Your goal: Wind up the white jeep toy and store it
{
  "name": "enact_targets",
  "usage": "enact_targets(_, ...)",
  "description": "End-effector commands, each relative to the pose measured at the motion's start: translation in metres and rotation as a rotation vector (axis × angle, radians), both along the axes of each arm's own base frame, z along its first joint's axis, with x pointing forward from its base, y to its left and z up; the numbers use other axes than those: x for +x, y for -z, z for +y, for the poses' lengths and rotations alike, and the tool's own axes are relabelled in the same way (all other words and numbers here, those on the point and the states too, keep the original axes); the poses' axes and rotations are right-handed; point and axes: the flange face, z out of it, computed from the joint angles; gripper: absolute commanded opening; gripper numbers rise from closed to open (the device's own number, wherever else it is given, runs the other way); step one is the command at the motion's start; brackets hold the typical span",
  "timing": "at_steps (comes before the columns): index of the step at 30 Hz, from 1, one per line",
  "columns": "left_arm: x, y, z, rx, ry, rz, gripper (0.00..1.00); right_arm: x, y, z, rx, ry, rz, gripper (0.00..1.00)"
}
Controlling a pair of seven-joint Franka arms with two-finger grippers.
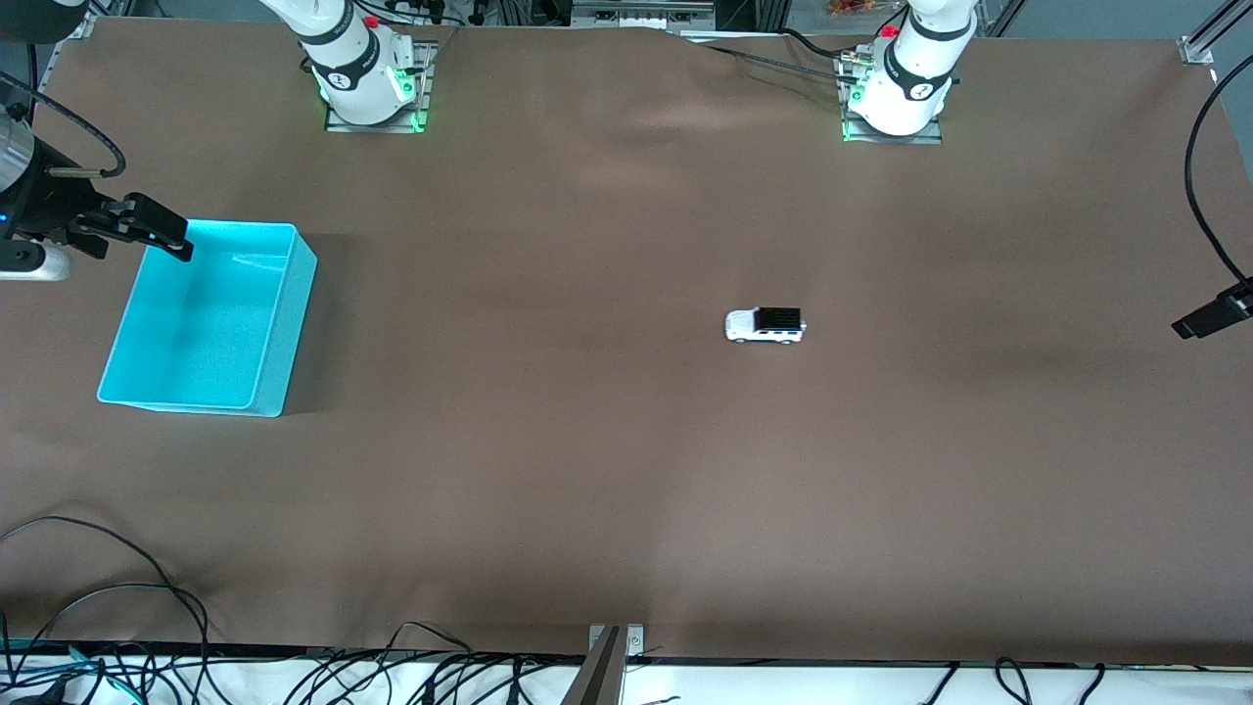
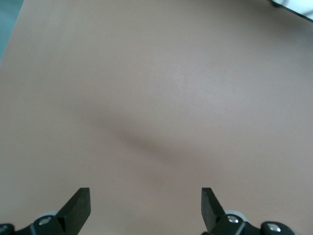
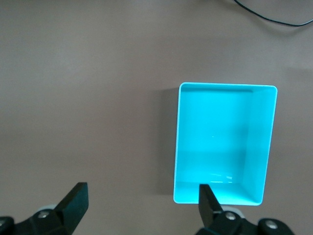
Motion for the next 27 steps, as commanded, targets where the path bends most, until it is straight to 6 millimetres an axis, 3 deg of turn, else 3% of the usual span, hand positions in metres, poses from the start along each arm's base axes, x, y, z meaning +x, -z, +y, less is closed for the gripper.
enact_targets(1, 0.009, -0.02, -0.025, -0.029, 0.178, 0.0, 1.0, -0.001, -0.008, -0.001, -0.014, 0.003, -0.008, 1.0)
enact_targets(7, 0.014, -0.028, -0.059, -0.033, 0.272, -0.002, 1.0, -0.001, -0.008, -0.001, -0.014, 0.003, -0.008, 1.0)
enact_targets(13, 0.014, -0.028, -0.075, -0.037, 0.307, 0.006, 1.0, -0.001, -0.008, -0.001, -0.014, 0.003, -0.008, 1.0)
enact_targets(27, 0.008, -0.022, -0.082, -0.05, 0.313, 0.044, 1.0, -0.001, -0.008, -0.001, -0.015, 0.003, -0.009, 1.0)
